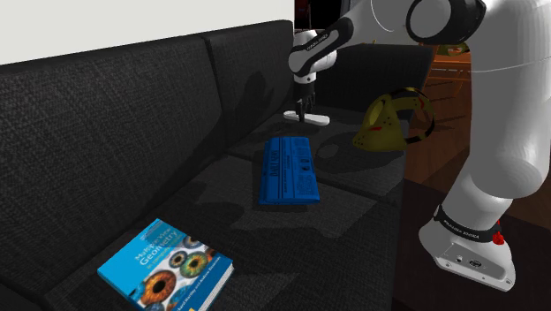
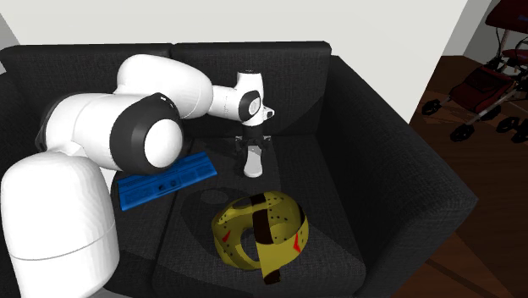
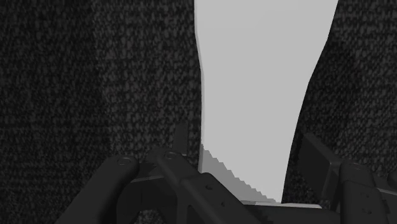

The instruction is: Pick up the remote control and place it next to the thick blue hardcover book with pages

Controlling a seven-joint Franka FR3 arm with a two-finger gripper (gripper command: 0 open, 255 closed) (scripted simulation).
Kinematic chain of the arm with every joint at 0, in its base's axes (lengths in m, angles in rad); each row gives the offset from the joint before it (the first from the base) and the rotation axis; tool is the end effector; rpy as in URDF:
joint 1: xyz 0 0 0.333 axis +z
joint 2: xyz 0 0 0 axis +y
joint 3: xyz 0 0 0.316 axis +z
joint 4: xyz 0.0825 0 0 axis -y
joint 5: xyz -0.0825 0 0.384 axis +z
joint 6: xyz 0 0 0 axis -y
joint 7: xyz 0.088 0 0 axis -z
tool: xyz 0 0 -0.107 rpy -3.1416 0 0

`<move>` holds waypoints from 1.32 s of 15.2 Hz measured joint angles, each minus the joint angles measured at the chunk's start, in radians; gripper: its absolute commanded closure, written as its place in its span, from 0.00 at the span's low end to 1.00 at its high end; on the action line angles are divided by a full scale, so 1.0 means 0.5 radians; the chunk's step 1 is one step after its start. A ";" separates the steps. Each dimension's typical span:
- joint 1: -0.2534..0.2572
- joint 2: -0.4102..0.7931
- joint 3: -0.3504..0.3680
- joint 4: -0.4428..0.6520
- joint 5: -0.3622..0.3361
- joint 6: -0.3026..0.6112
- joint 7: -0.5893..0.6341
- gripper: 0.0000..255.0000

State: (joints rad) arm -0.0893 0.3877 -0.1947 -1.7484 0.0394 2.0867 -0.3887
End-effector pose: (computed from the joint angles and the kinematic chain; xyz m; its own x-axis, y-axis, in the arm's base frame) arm 0.6243 -0.1693 0.3512 0.9939 0.0962 -0.0535 0.0975 -0.9950 0.0211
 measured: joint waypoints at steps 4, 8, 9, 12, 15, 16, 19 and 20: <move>0.004 -0.046 -0.004 0.044 -0.010 -0.090 0.006 1.00; 0.003 -0.083 -0.009 0.103 -0.017 -0.184 0.003 1.00; 0.004 -0.092 -0.009 0.118 -0.020 -0.208 0.004 1.00; 0.005 -0.112 -0.011 0.166 -0.024 -0.276 0.006 1.00; 0.004 -0.135 -0.014 0.219 -0.028 -0.351 0.004 1.00; 0.017 -0.161 -0.010 0.198 -0.034 -0.356 0.022 1.00; 0.090 -0.309 0.018 0.014 -0.066 -0.320 0.124 1.00; 0.112 -0.369 0.027 -0.082 -0.078 -0.283 0.158 1.00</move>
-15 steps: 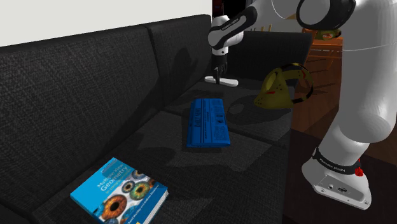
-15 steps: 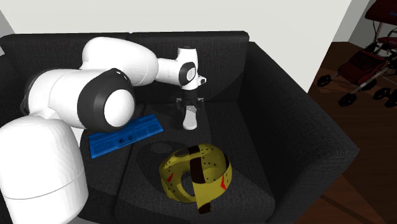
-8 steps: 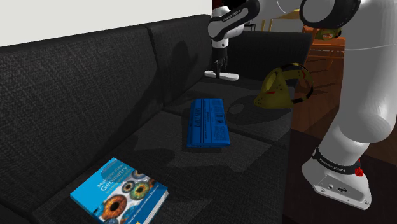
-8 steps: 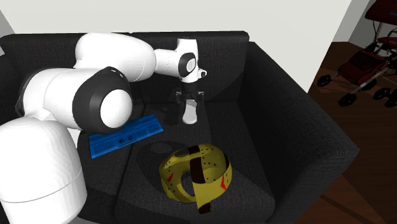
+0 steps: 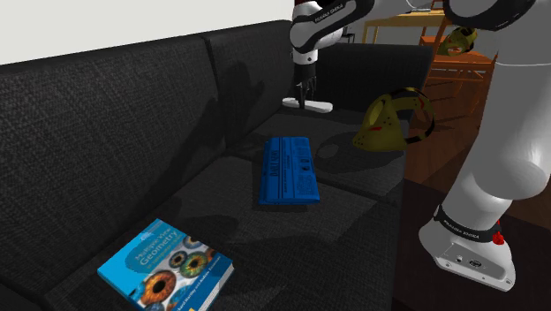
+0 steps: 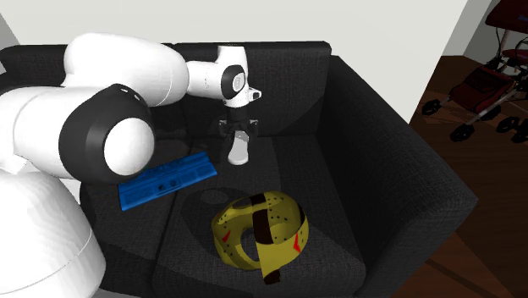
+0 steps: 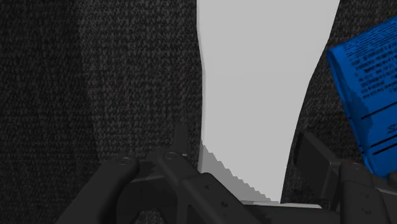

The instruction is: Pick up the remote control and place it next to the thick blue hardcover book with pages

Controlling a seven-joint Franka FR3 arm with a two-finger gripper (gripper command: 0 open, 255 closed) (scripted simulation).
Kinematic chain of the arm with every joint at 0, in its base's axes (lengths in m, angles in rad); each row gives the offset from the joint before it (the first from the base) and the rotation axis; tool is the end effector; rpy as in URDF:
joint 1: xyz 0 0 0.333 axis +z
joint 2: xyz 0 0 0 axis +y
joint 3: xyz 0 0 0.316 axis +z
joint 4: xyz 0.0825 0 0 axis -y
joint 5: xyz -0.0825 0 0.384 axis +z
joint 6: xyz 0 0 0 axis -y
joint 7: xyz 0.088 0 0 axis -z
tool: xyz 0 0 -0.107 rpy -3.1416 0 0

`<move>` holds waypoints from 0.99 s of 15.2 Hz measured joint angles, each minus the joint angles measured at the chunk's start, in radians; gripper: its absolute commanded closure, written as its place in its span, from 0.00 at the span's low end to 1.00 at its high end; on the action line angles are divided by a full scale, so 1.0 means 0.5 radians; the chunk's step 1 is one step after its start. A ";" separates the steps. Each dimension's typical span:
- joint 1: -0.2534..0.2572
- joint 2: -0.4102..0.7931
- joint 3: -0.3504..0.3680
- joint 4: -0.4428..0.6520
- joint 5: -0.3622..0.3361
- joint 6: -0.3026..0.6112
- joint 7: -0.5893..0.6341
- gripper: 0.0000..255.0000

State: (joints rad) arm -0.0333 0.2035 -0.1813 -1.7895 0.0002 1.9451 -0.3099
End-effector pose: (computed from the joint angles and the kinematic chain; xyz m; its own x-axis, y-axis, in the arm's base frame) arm 0.5984 -0.1243 0.4345 0.9938 0.0972 -0.0535 0.0985 -0.9949 0.0209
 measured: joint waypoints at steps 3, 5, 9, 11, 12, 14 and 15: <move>0.075 -0.130 0.044 -0.163 -0.026 0.031 0.125 1.00; 0.127 -0.208 0.081 -0.274 -0.038 0.062 0.219 1.00; 0.212 -0.376 0.154 -0.461 -0.056 0.078 0.384 1.00; 0.264 -0.454 0.205 -0.562 -0.059 0.100 0.487 1.00; 0.284 -0.483 0.227 -0.590 -0.058 0.098 0.530 1.00; 0.324 -0.550 0.271 -0.678 -0.055 0.117 0.612 1.00; 0.349 -0.582 0.299 -0.714 -0.051 0.118 0.664 1.00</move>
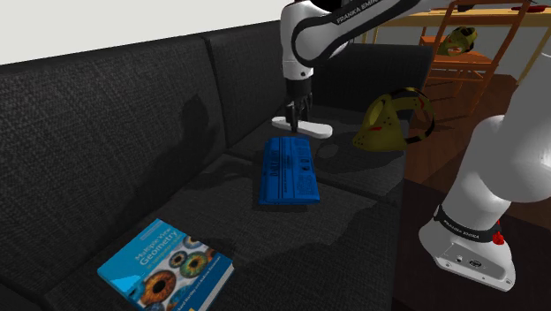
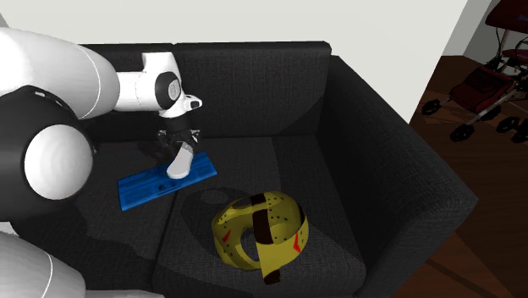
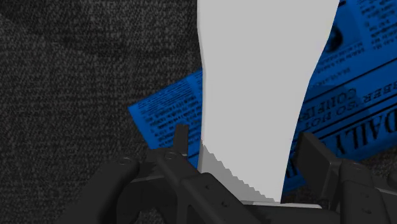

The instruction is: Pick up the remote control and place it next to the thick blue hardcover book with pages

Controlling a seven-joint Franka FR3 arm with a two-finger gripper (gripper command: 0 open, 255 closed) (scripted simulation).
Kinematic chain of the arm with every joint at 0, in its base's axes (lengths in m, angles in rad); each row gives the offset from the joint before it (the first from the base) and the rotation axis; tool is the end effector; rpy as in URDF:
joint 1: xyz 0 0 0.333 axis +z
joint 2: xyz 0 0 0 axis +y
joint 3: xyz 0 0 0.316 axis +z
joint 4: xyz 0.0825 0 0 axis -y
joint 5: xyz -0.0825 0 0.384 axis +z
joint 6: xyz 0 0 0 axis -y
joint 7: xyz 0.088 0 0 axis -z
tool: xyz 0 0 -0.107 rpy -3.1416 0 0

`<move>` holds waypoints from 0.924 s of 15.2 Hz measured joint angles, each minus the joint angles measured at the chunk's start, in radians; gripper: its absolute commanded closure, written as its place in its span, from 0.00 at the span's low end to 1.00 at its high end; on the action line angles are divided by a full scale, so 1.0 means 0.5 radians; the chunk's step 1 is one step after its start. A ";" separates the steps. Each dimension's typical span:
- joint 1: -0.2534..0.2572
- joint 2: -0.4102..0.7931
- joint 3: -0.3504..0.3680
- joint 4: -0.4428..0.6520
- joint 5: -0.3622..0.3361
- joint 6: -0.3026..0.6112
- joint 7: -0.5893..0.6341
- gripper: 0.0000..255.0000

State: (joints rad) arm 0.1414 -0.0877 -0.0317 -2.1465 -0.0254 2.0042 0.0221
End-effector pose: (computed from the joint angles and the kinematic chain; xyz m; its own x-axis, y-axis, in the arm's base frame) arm 0.5115 0.0546 0.4362 0.9937 0.0982 -0.0543 0.0995 -0.9948 0.0209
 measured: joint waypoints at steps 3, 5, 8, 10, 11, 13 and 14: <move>0.064 -0.070 0.075 -0.070 0.017 -0.001 0.132 1.00; 0.112 -0.121 0.133 -0.137 0.032 0.013 0.229 1.00; 0.180 -0.151 0.220 -0.151 0.058 -0.004 0.371 1.00; 0.226 -0.173 0.277 -0.182 0.077 0.004 0.464 1.00; 0.251 -0.189 0.308 -0.199 0.089 0.006 0.514 1.00; 0.291 -0.192 0.361 -0.182 0.106 -0.013 0.599 1.00; 0.316 -0.201 0.393 -0.186 0.117 -0.017 0.650 1.00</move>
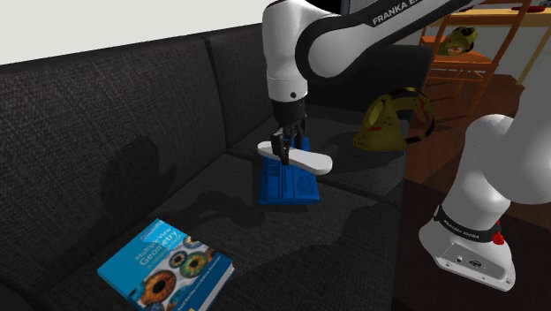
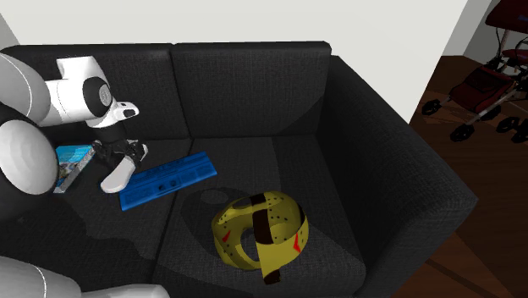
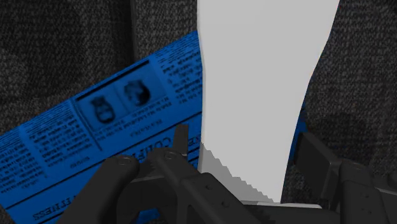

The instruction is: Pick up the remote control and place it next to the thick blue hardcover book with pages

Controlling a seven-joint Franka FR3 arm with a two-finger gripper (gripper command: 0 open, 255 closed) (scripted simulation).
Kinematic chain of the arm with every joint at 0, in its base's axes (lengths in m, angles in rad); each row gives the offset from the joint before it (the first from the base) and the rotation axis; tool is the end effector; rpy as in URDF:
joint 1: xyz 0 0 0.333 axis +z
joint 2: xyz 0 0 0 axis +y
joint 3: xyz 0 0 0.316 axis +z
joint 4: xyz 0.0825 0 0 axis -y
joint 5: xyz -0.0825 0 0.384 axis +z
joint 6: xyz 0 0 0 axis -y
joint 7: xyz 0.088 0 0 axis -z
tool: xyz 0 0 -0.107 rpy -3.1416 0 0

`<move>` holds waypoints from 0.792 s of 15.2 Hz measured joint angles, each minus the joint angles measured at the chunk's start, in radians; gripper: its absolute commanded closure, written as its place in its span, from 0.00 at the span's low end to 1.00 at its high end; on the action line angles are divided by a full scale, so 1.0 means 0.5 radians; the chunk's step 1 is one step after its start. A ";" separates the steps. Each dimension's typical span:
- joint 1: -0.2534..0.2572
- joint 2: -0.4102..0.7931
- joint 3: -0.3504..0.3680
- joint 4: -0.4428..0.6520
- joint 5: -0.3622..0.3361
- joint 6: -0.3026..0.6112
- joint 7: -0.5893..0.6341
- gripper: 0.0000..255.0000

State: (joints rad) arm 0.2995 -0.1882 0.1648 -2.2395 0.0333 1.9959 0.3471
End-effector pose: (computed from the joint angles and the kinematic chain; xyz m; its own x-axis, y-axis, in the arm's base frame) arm 0.4299 0.2198 0.4415 0.9937 0.0980 -0.0538 0.0992 -0.9948 0.0207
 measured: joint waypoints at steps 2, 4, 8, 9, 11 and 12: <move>0.048 0.009 0.065 0.000 0.018 0.011 0.103 1.00; 0.092 0.028 0.125 0.020 0.032 0.012 0.200 1.00; 0.177 0.064 0.239 0.065 0.053 0.005 0.391 1.00; 0.198 0.072 0.267 0.077 0.058 0.004 0.438 1.00; 0.242 0.126 0.330 0.125 0.056 0.011 0.548 1.00; 0.262 0.155 0.359 0.158 0.051 0.008 0.599 1.00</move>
State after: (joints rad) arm 0.4302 -0.1105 0.3442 -2.1602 0.0590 2.0000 0.6466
